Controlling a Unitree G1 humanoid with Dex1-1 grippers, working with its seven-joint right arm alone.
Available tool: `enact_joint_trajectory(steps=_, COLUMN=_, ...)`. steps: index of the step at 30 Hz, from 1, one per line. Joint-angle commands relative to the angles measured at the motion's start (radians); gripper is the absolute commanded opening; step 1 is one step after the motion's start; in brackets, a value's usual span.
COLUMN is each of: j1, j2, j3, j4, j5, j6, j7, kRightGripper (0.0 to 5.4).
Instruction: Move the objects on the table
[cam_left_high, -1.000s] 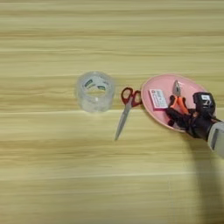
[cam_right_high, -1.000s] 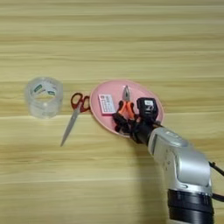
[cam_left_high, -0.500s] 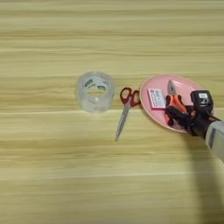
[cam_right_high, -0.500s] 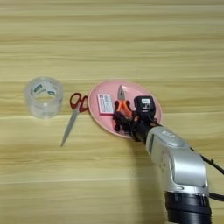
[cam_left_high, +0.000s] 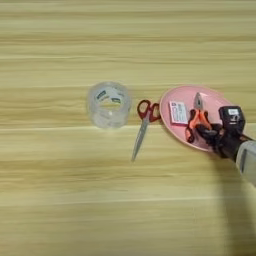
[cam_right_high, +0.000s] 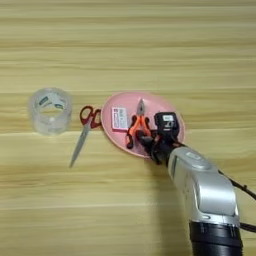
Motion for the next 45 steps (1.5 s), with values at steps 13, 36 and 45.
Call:
enact_joint_trajectory(steps=13, j1=-0.078, j2=0.009, j3=-0.061, j4=-0.016, j5=0.084, j6=0.038, j7=-0.001, kRightGripper=0.81)
enact_joint_trajectory(steps=36, j1=-0.102, j2=-0.054, j3=-0.078, j4=-0.099, j5=0.032, j6=-0.029, j7=-0.026, kRightGripper=0.81)
enact_joint_trajectory(steps=45, j1=-0.140, j2=-0.102, j3=-0.152, j4=-0.102, j5=0.033, j6=-0.051, j7=-0.035, kRightGripper=0.80)
